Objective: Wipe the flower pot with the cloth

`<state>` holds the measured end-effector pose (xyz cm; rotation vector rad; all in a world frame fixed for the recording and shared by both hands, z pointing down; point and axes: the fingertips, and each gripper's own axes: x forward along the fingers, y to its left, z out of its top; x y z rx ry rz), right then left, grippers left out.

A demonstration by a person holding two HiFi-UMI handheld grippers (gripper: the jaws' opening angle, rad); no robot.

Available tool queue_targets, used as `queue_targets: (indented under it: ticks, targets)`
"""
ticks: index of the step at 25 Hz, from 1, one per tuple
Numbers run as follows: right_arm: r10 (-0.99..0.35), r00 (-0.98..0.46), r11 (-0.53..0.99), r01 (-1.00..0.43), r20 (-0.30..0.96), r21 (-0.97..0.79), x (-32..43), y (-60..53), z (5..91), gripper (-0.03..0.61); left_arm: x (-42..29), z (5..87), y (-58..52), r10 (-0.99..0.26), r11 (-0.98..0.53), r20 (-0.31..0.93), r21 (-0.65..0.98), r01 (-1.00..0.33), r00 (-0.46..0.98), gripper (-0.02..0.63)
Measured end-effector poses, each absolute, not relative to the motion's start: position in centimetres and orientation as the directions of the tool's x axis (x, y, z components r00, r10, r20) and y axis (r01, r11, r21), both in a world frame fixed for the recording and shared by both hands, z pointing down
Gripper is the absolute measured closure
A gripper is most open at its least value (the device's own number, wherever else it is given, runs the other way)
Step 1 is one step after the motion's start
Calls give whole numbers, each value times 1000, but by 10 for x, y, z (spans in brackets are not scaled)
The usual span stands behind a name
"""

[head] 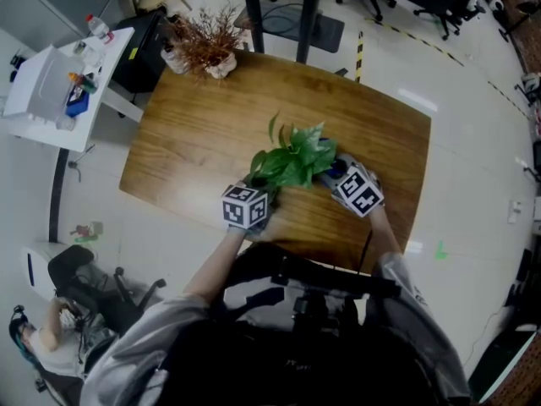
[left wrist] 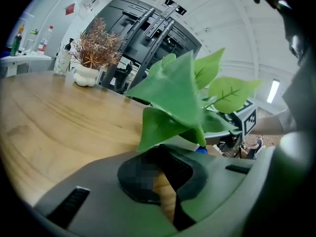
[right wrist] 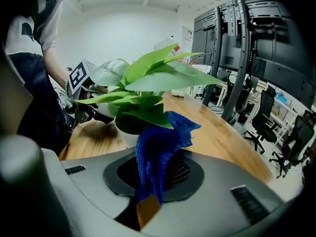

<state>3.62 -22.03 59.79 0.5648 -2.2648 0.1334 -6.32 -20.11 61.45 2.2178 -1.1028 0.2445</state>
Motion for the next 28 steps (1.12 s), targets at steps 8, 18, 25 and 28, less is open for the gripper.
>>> queue_targets:
  ticks: [8,18,25,28]
  targets:
    - [-348,-566,890,-450,748,74,33,-187,607,499,-72,622,-218,-659,-417,431,473,-776,616,614]
    - [-347,-502,846,-533,792,33,23,-163,633,499,-71,620,-229,-659,-425,438,453,-784,611,614]
    - [-383,-511,779,-627,769,-29,28,-166,637,499,-65,620,-214,-663,-423,437,451,-786,608,614]
    - [-426,-509,724,-687,748,-55,33,-164,629,499,-63,615,-206,-669,-425,430,448,-787,606,614]
